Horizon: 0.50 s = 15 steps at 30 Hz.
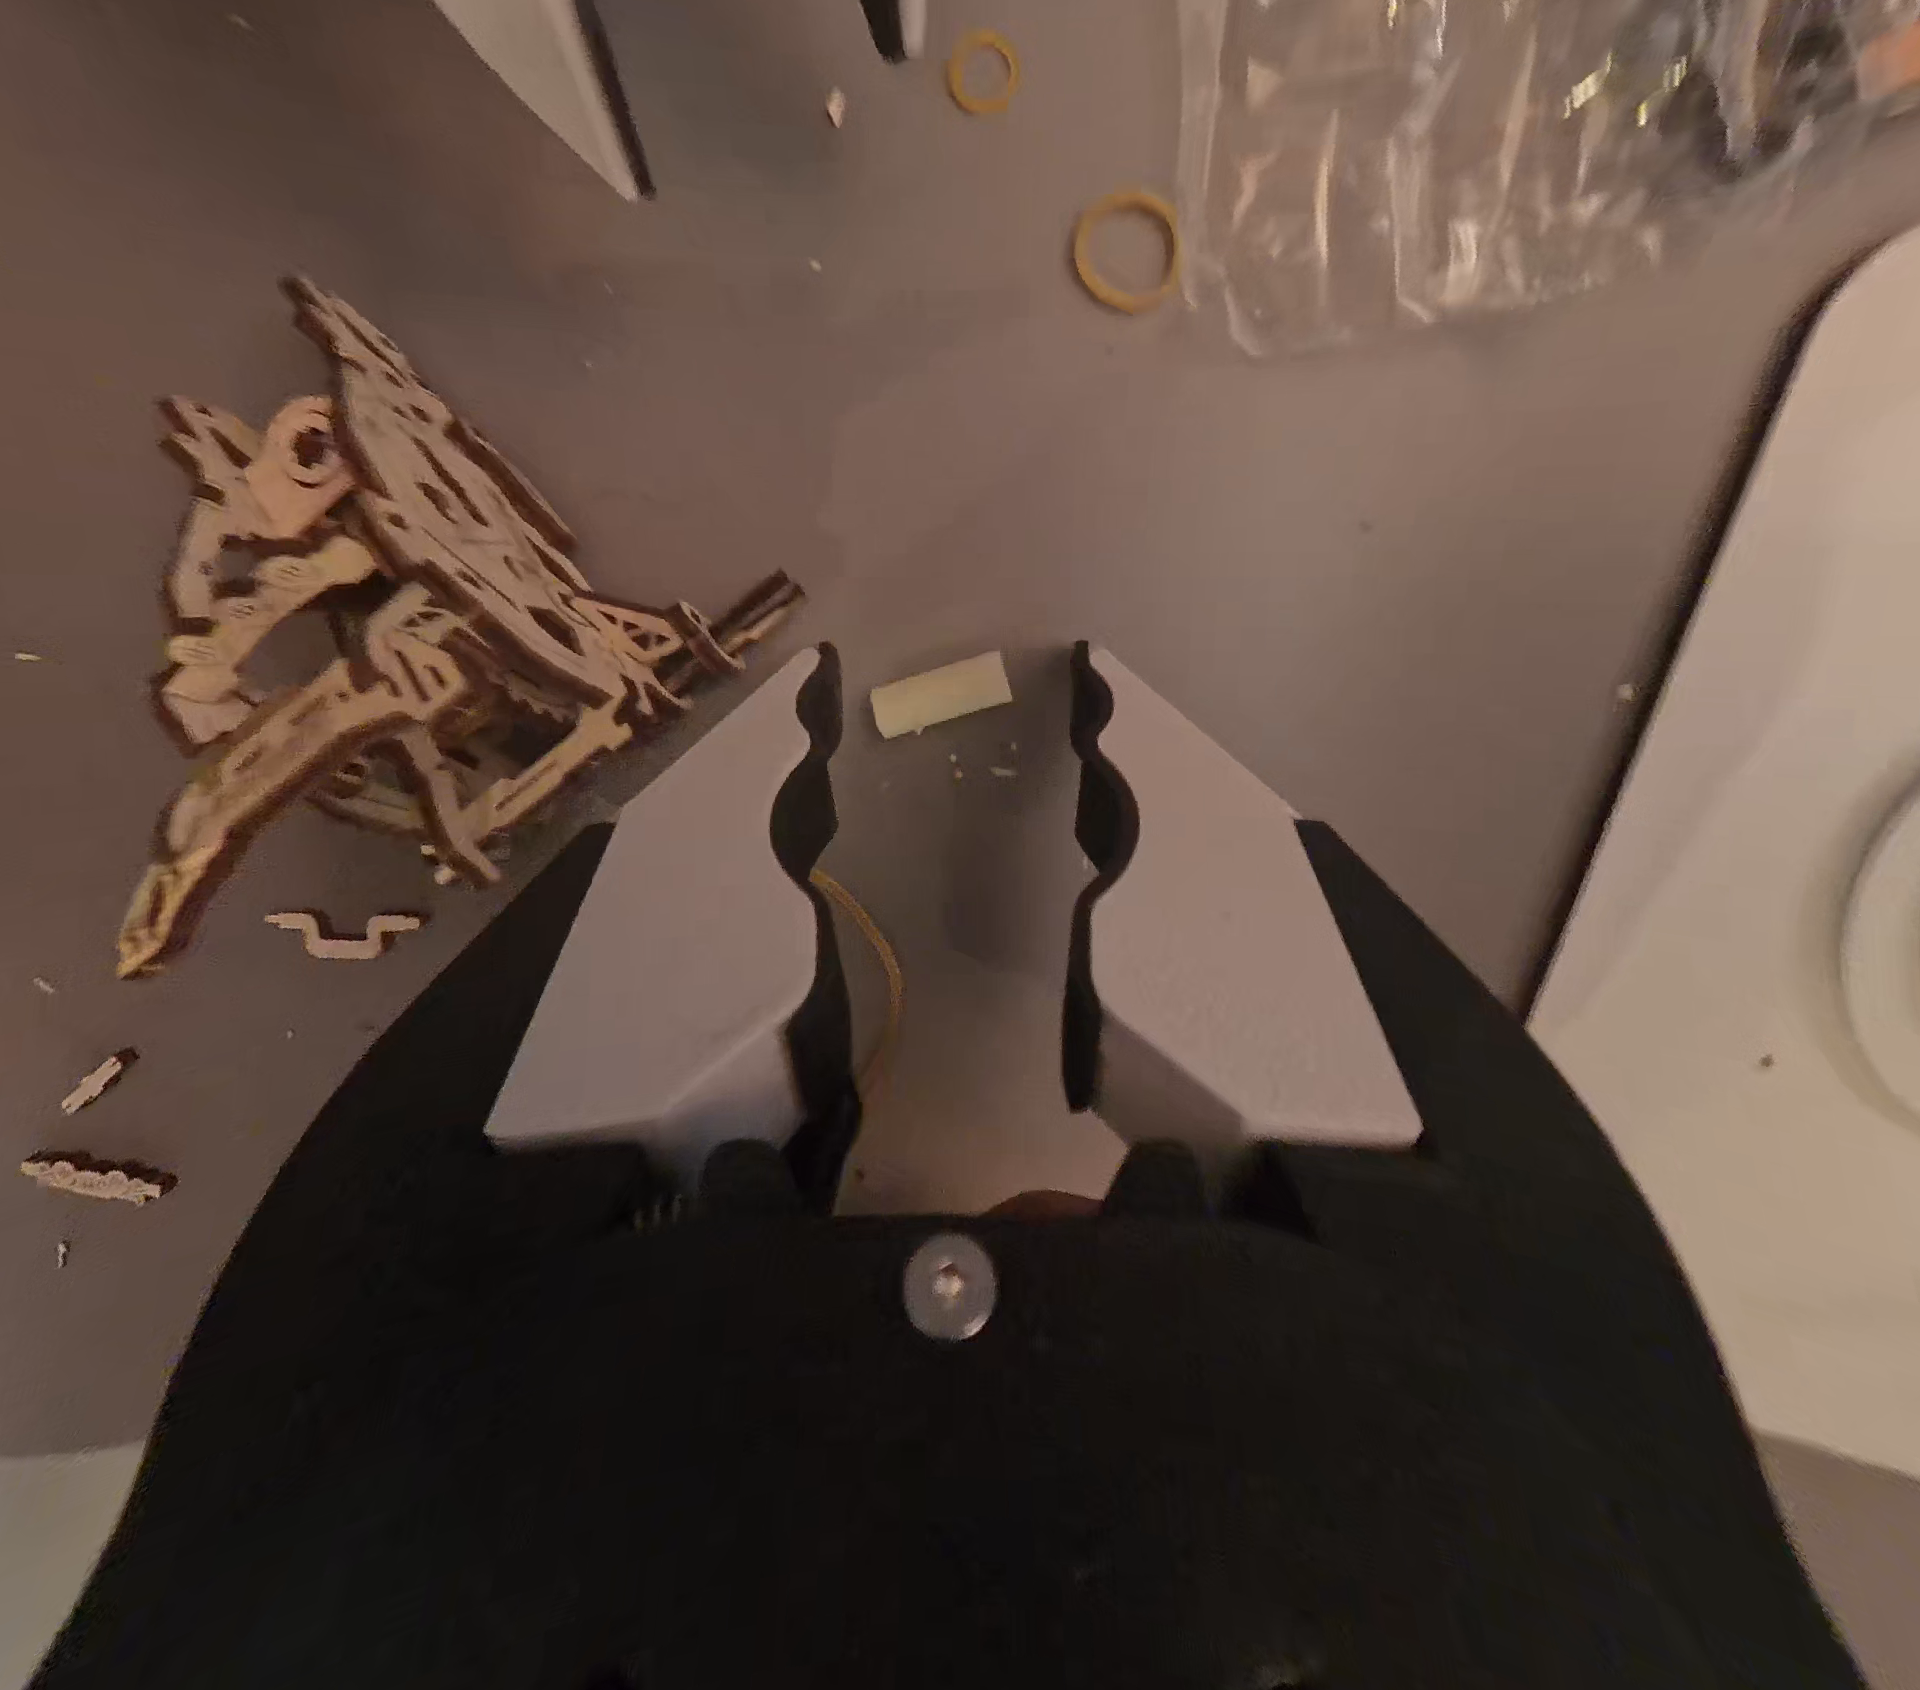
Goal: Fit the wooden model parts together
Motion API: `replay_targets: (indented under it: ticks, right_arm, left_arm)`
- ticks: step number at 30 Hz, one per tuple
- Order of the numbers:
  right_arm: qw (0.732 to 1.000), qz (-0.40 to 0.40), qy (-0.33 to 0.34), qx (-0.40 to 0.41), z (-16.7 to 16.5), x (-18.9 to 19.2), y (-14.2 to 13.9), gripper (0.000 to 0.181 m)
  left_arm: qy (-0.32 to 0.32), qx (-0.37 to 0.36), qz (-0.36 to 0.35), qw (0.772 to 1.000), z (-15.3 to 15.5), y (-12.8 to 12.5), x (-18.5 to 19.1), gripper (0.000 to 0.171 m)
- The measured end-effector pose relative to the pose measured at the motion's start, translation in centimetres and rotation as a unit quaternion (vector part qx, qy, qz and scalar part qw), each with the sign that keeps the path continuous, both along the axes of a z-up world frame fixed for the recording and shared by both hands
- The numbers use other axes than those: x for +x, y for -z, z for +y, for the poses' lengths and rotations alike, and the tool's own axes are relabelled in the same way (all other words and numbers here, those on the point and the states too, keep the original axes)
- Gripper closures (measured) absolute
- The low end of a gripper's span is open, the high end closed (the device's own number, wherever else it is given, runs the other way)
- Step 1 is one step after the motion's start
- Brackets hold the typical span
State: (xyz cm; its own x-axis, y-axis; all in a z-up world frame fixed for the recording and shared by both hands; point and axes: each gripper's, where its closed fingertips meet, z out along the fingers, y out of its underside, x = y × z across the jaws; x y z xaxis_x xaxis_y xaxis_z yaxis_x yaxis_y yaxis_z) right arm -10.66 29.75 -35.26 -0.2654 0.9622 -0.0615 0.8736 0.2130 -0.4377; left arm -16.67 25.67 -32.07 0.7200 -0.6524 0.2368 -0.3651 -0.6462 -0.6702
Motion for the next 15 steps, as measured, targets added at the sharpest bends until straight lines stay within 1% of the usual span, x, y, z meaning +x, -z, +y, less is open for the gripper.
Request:
replay_targets:
  ticks: [1,3,6,8,10,12,15]
  right_arm:
    - [1.0,0.0,0.012,0.005,0.2,0.1,0.0,0.142]
    - [0.999,-0.002,0.039,0.0,0.3,0.6,-0.1,0.141]
    - [0.995,-0.003,0.099,-0.007,0.8,1.7,-0.3,0.142]
    - [0.99,-0.015,0.143,0.002,1.3,2.3,0.1,0.152]
    - [0.986,-0.005,0.165,-0.017,0.7,2.1,0.0,0.154]
    - [0.982,-0.002,0.191,-0.004,1.0,2.0,0.0,0.152]
    - [0.977,0.017,0.21,0.005,1.3,1.2,-0.1,0.152]
  left_arm:
    - [0.0,0.0,0.0,1.0,0.0,0.0,0.0,0.134]
    - [-0.001,-0.001,-0.002,1.0,0.0,0.0,0.0,0.134]
    - [-0.003,0.0,-0.002,1.0,0.0,-0.1,-0.1,0.134]
    - [-0.004,0.0,-0.005,1.0,0.1,-0.1,0.0,0.134]
    - [-0.003,-0.001,-0.006,1.0,0.0,-0.1,0.1,0.134]
    - [-0.001,-0.001,-0.006,1.0,0.0,-0.1,0.2,0.134]
    - [-0.002,-0.001,-0.006,1.0,0.0,-0.1,0.2,0.134]
